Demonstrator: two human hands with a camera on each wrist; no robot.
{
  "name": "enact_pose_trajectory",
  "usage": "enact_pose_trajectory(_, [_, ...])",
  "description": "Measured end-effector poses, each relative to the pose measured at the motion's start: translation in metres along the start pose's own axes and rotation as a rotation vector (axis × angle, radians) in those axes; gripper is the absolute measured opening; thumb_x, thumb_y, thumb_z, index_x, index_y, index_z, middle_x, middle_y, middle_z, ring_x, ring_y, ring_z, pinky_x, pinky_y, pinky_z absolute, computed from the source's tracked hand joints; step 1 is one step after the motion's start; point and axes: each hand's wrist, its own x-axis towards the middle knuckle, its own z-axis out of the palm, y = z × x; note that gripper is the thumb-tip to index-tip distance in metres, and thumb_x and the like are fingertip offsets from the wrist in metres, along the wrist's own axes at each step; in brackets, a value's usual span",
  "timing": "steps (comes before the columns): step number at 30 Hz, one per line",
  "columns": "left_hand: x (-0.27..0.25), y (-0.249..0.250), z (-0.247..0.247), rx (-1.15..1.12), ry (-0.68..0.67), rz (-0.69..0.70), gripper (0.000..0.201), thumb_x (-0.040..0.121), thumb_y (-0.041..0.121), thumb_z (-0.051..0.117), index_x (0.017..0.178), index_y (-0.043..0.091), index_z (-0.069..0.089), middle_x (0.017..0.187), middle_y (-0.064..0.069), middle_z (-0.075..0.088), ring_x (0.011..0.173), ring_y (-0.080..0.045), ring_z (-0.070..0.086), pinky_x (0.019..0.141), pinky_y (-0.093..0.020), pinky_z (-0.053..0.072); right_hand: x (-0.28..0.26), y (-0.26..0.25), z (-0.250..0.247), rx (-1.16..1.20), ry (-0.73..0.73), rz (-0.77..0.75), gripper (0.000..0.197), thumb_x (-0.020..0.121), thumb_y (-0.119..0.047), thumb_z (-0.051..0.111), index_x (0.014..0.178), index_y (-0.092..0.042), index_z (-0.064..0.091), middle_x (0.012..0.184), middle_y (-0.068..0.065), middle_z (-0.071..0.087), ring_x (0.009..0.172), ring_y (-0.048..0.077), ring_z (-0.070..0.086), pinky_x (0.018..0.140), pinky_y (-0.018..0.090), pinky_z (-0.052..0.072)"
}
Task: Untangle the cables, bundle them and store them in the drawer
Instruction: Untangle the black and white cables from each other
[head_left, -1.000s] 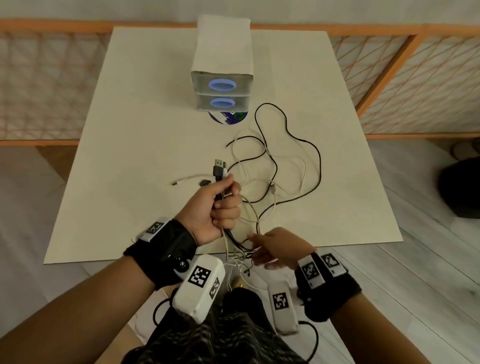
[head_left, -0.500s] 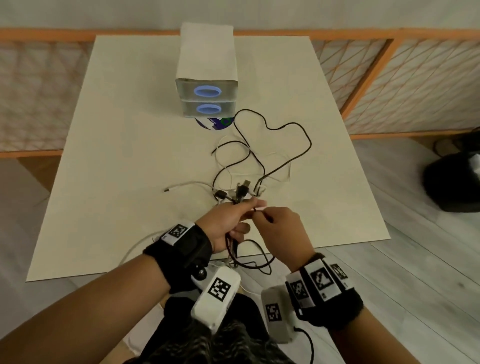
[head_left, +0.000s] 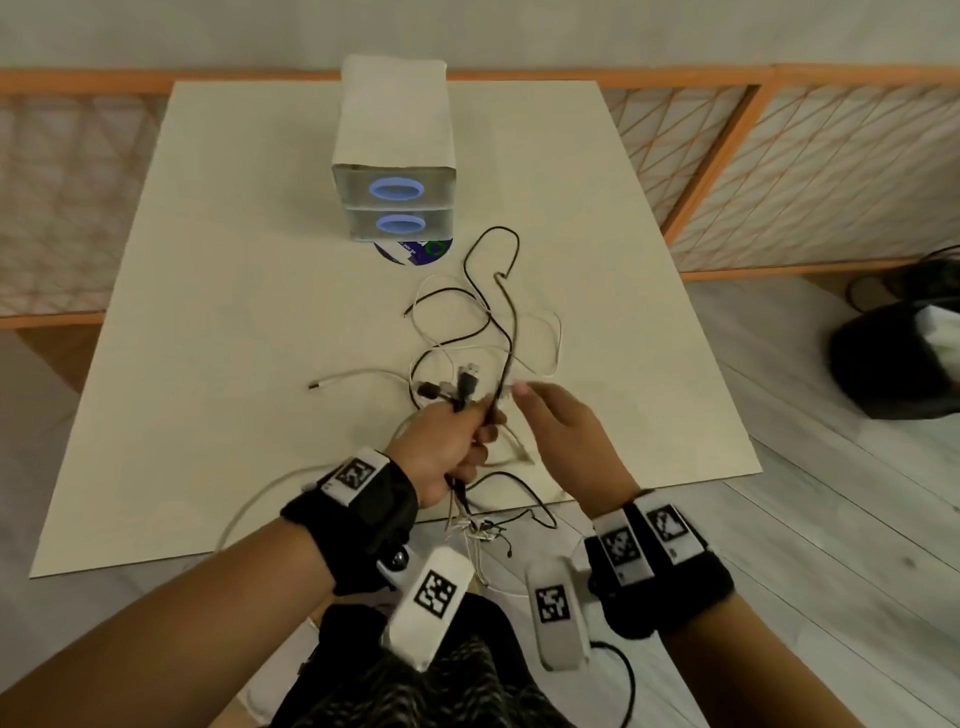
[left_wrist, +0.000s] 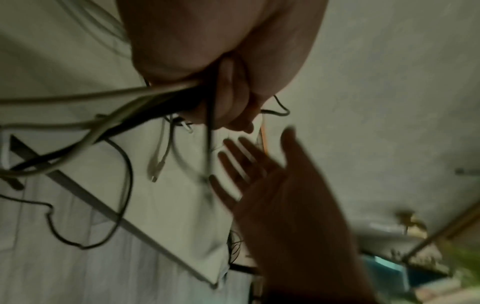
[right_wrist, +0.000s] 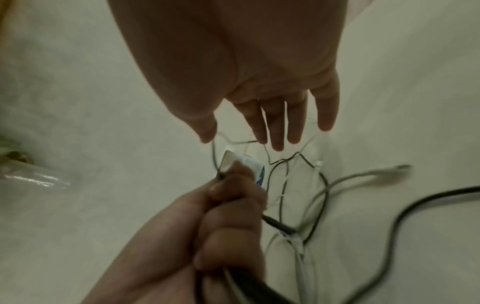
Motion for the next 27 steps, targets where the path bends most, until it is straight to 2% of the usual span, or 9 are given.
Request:
enact_pose_trajectory(3, [-0.007, -0.016, 0.005, 0.185, 0.017, 0.030, 0.035, 0.100, 0.031, 0.040, 0.073, 0.015, 0.055, 0.061, 0.001, 0.046, 0.036, -0.005, 0.031, 0.036, -0.018, 0.021, 0.006, -0.017, 0.010, -0.007, 0.043, -0.104, 0.033, 0.091, -0.039, 0.050, 0.113, -0.015, 0.059, 0.108, -0.003, 0.061, 0.096, 0.006, 0.056, 0.086, 0.021, 0.042])
enact_pose_trajectory(7, [-0.009, -0.010, -0.006, 0.006, -0.028, -0.004, 0.032, 0.099, 0.035, 0.042, 0.088, 0.014, 0.064, 0.073, 0.003, 0.069, 0.035, -0.004, 0.027, 0.033, -0.015, 0.021, -0.008, -0.029, 0.001, 0.351, -0.047, -0.152, 0.022, 0.098, -0.017, 0.041, 0.091, -0.007, 0.060, 0.063, 0.008, 0.056, 0.060, 0.013, 0.057, 0.061, 0.020, 0.051])
enact_pose_trajectory(11, [-0.005, 0.025, -0.025, -0.329, -0.229, 0.002, 0.041, 0.100, 0.035, 0.031, 0.102, 0.009, 0.063, 0.093, 0.001, 0.075, 0.029, -0.001, 0.021, 0.030, -0.010, 0.015, -0.036, 0.006, -0.001, 0.100, -0.401, -0.130, 0.023, 0.096, -0.018, 0.045, 0.078, -0.015, 0.060, 0.063, 0.007, 0.056, 0.064, 0.020, 0.055, 0.071, 0.031, 0.047])
enact_pose_trajectory(14, [-0.009, 0.041, -0.029, -0.317, -0.274, 0.068, 0.042, 0.100, 0.037, 0.031, 0.106, 0.009, 0.062, 0.071, 0.007, 0.069, 0.028, 0.000, 0.022, 0.031, -0.010, 0.015, -0.046, 0.035, -0.002, -0.103, -0.550, -0.060, 0.025, 0.095, -0.010, 0.046, 0.078, -0.017, 0.063, 0.072, 0.002, 0.063, 0.074, 0.014, 0.061, 0.078, 0.026, 0.046])
enact_pose_trajectory(17, [-0.017, 0.031, -0.024, -0.130, -0.281, 0.170, 0.034, 0.099, 0.032, 0.035, 0.102, 0.013, 0.062, 0.055, 0.010, 0.046, 0.034, 0.000, 0.020, 0.034, -0.014, 0.014, -0.038, 0.041, -0.013, 0.133, -0.416, 0.045, 0.023, 0.086, -0.003, 0.047, 0.096, -0.012, 0.066, 0.096, -0.001, 0.070, 0.091, -0.001, 0.064, 0.086, 0.027, 0.043])
enact_pose_trajectory(20, [-0.023, -0.001, -0.018, 0.207, -0.289, 0.179, 0.030, 0.098, 0.033, 0.039, 0.094, 0.014, 0.062, 0.061, 0.005, 0.048, 0.039, -0.003, 0.024, 0.037, -0.016, 0.017, -0.020, 0.025, -0.017, 0.551, -0.375, 0.124, 0.053, 0.074, -0.026, 0.045, 0.122, -0.007, 0.055, 0.115, 0.005, 0.066, 0.113, 0.015, 0.058, 0.098, 0.034, 0.037])
enact_pose_trajectory(24, [-0.031, -0.029, -0.014, 0.662, -0.346, 0.109, 0.035, 0.100, 0.030, 0.040, 0.089, 0.009, 0.066, 0.051, 0.010, 0.054, 0.035, -0.002, 0.032, 0.039, -0.012, 0.025, 0.001, -0.018, -0.013, 0.718, -0.231, 0.124, 0.030, 0.093, -0.027, 0.045, 0.113, -0.008, 0.057, 0.086, 0.007, 0.067, 0.088, 0.021, 0.064, 0.088, 0.039, 0.044])
enact_pose_trajectory(26, [-0.030, -0.035, -0.017, 0.678, -0.349, 0.045, 0.035, 0.101, 0.029, 0.036, 0.093, 0.008, 0.063, 0.043, 0.016, 0.056, 0.032, -0.003, 0.029, 0.039, -0.012, 0.023, 0.005, -0.030, -0.011, 0.721, -0.144, 0.067, 0.023, 0.096, -0.019, 0.044, 0.105, -0.007, 0.061, 0.067, 0.002, 0.056, 0.068, 0.017, 0.056, 0.078, 0.034, 0.047])
enact_pose_trajectory(27, [-0.026, -0.037, -0.021, 0.576, -0.334, 0.013, 0.036, 0.101, 0.031, 0.035, 0.105, 0.007, 0.062, 0.053, 0.016, 0.064, 0.034, -0.003, 0.026, 0.039, -0.014, 0.021, 0.004, -0.032, -0.011, 0.699, -0.103, 0.028, 0.022, 0.098, -0.017, 0.041, 0.100, -0.009, 0.062, 0.061, 0.000, 0.050, 0.062, 0.014, 0.051, 0.072, 0.031, 0.047])
